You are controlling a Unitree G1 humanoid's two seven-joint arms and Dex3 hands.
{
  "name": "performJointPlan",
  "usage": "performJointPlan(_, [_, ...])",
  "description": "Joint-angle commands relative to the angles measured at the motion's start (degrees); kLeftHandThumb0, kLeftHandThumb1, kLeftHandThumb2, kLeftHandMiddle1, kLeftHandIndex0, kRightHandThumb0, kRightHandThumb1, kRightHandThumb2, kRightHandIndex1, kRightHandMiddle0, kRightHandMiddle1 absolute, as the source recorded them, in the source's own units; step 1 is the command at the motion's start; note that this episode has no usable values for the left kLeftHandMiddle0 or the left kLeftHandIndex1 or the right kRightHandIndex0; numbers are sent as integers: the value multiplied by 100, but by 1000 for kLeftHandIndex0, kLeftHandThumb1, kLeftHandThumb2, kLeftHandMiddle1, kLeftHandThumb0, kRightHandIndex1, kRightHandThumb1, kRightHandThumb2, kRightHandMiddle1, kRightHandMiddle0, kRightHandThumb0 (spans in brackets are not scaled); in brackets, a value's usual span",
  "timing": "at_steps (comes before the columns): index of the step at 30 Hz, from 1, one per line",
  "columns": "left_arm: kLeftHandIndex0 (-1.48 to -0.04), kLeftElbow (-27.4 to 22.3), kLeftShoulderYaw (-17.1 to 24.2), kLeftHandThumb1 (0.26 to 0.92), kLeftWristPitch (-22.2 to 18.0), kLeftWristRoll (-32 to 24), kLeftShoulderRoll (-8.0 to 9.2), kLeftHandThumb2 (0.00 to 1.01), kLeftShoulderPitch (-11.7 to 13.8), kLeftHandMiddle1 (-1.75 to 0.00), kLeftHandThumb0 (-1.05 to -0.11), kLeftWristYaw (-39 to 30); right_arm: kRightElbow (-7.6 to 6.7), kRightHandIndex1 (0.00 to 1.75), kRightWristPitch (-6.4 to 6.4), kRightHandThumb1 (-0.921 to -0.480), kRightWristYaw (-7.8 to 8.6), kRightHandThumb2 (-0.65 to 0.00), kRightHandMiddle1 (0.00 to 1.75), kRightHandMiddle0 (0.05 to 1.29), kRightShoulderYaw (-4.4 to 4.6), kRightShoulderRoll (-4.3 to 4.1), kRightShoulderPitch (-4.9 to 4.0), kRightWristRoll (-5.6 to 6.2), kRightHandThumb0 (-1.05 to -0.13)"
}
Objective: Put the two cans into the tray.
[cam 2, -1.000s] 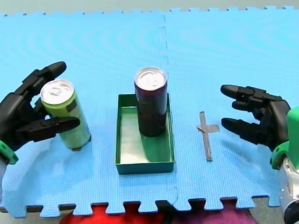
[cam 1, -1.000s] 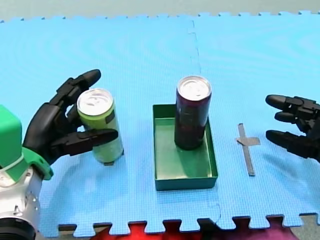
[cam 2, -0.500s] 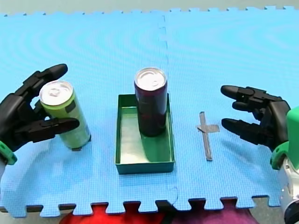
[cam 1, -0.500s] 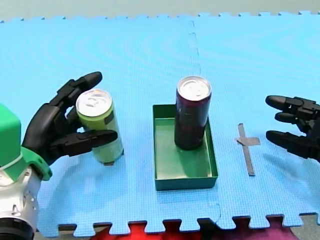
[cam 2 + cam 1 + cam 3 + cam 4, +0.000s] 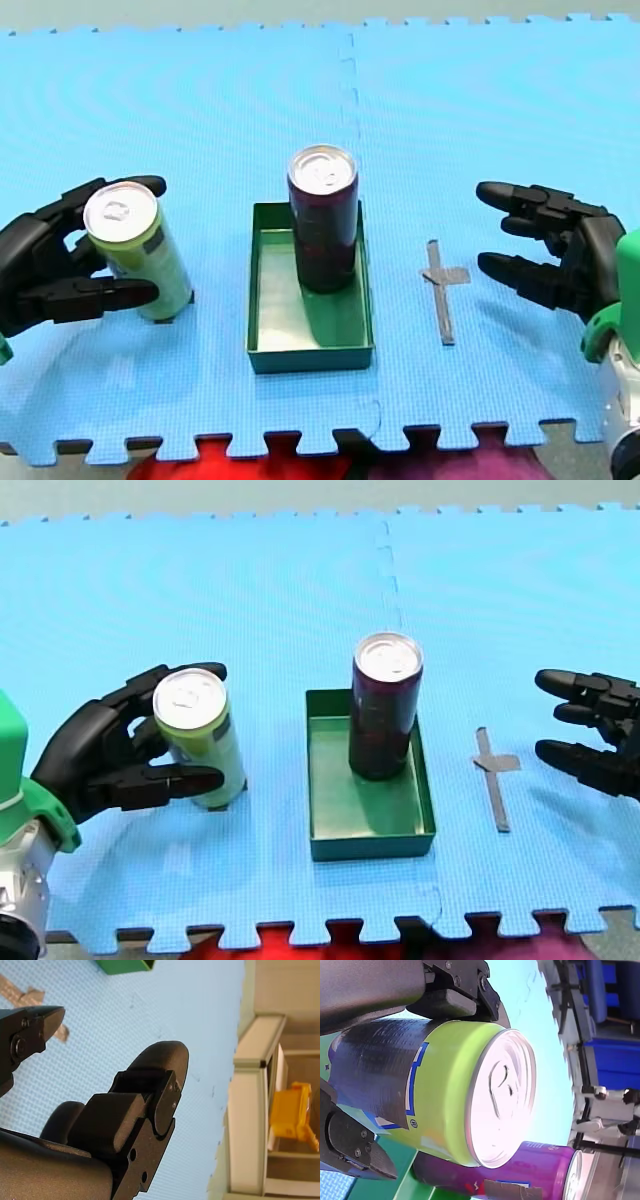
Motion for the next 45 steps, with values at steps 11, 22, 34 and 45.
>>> performJointPlan(11, [-593,87,105,678,-158,-34,-69,3,23,-6,-951,165,66,1361,-4,-764,10,0,0,1020,-37,-50,-78,26,-562])
performJointPlan(22, [-554,90,353,808,-1666,741,-1216,26,193,-1742,-308,3767,66,1342,-17,-763,2,0,1,1021,-53,-57,-77,45,-565])
performJointPlan(34, [-529,229,367,836,-1967,609,-1233,25,169,-1746,-290,3900,91,1329,-46,-765,45,-1,2,1026,-92,-57,-58,85,-556])
performJointPlan(45, [-513,263,411,853,-1969,501,-1258,24,168,-1746,-312,3922,90,1344,-61,-776,18,-3,3,1030,-102,-87,-54,53,-560])
